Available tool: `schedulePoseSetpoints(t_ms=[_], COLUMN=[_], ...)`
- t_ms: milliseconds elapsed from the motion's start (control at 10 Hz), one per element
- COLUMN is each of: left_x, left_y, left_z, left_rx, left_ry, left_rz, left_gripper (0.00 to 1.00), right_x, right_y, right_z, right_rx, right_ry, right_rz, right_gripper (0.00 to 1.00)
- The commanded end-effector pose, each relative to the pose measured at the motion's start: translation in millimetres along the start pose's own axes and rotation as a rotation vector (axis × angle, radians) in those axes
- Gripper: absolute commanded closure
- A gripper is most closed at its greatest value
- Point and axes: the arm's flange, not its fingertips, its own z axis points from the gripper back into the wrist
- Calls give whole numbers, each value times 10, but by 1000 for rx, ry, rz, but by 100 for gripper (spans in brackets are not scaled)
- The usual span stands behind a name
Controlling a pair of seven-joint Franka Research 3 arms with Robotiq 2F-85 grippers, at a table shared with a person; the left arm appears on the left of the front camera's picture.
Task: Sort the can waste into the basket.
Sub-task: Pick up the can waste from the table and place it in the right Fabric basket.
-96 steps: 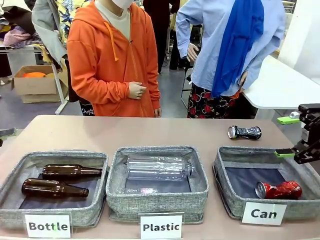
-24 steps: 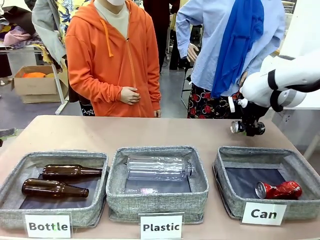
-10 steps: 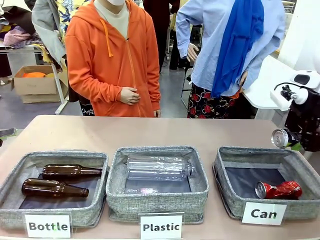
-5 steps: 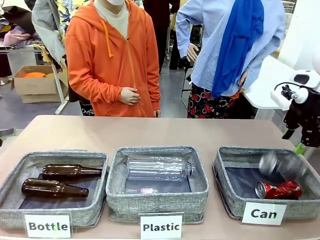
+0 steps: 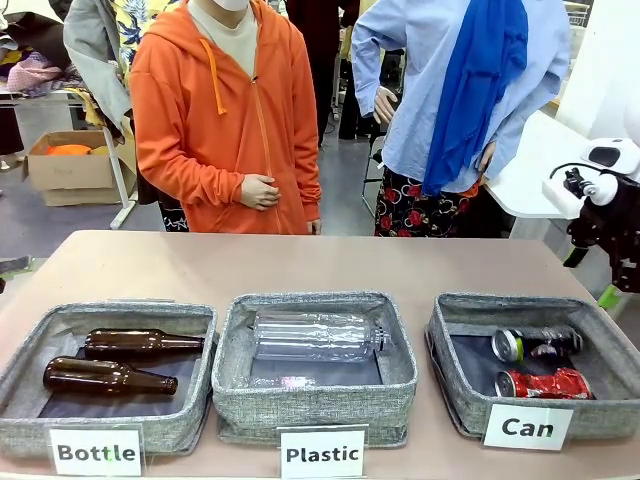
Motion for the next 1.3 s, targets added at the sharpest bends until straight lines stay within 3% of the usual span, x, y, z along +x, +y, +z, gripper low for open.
schedulePoseSetpoints(t_ms=[0,200,300,500,600,700,800,1000,1200], left_x=[11,11,11,11,11,11,11,11,11], left_y=[-43,-43,-43,-43,-43,-43,-43,-43,-43], left_z=[-15,-15,-15,-15,-15,-15,-15,-15,-15], left_rx=[-6,-6,-6,-6,-6,-6,-6,-6,-6], left_ry=[-4,-4,-4,-4,-4,-4,-4,-4,-4], left_rz=[12,12,12,12,12,12,12,12,12], left_gripper=[8,8,8,8,8,8,8,8,8], right_x=[-73,-6,115,392,524,493,483,444,309], right_y=[-121,-287,-433,-700,-753,-895,-975,-1025,-1055], right_z=[45,66,-46,-217,-333,-371,-415,-555,-561], right_rx=[31,80,236,485,553,625,725,763,730], right_ry=[-22,-344,-493,-684,-730,-837,-939,-948,-1024], right_rz=[-5,-168,-168,-421,-613,-755,-777,-825,-887], right_gripper=[0,0,0,0,0,0,0,0,0])
